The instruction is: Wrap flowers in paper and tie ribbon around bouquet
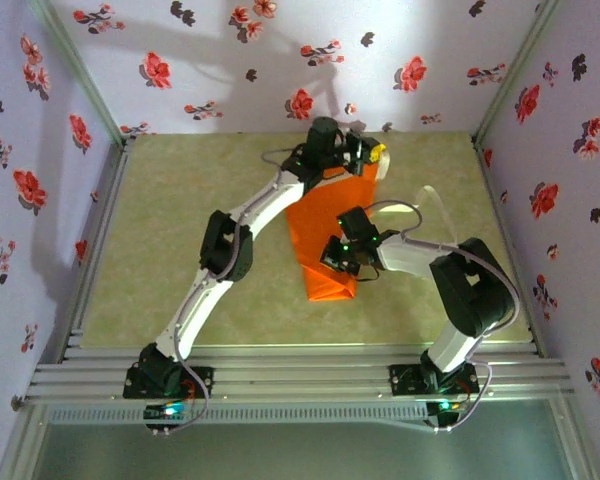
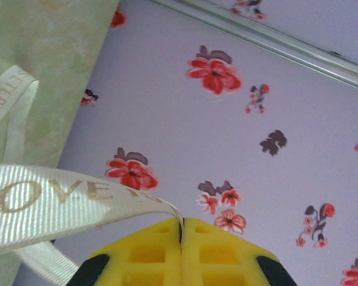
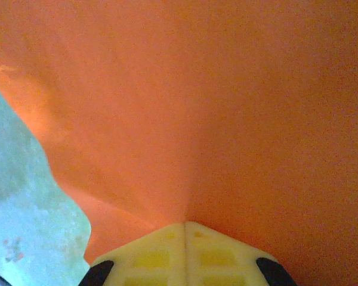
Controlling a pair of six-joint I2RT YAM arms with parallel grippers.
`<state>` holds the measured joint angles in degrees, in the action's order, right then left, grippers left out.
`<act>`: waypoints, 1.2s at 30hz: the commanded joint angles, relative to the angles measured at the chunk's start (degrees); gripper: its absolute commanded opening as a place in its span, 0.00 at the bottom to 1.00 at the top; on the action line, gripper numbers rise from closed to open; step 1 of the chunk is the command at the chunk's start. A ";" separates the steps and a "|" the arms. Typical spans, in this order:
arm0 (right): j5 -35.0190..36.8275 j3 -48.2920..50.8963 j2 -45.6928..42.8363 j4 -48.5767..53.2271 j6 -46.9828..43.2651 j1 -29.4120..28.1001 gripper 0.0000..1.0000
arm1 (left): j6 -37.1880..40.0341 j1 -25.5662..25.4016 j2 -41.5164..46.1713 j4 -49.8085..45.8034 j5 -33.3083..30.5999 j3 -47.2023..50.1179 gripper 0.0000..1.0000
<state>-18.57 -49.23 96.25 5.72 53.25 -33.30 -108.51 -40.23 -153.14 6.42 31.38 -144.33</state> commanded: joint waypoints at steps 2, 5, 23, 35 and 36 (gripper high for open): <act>1.49 -1.98 1.32 -0.82 1.34 -0.95 0.00 | -4.55 0.20 -5.85 8.69 0.84 -0.21 0.25; 1.49 -2.78 1.15 0.23 1.16 -1.41 0.00 | -2.01 0.74 -5.17 6.31 3.33 -0.22 0.42; 3.82 -12.71 -6.36 15.22 -0.74 4.61 0.15 | 4.23 3.79 13.94 -0.02 13.46 19.44 0.65; 1.90 -16.64 -3.87 12.13 18.16 21.59 0.44 | 6.39 4.19 17.18 0.64 9.93 27.73 0.56; 1.10 -16.57 -2.52 9.99 21.80 21.58 0.47 | 6.46 4.24 16.97 0.70 9.93 27.79 0.56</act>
<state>-15.11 -64.14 90.28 19.35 65.25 -11.14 -103.09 -36.36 -139.63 5.13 41.58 -116.95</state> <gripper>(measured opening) 0.452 0.562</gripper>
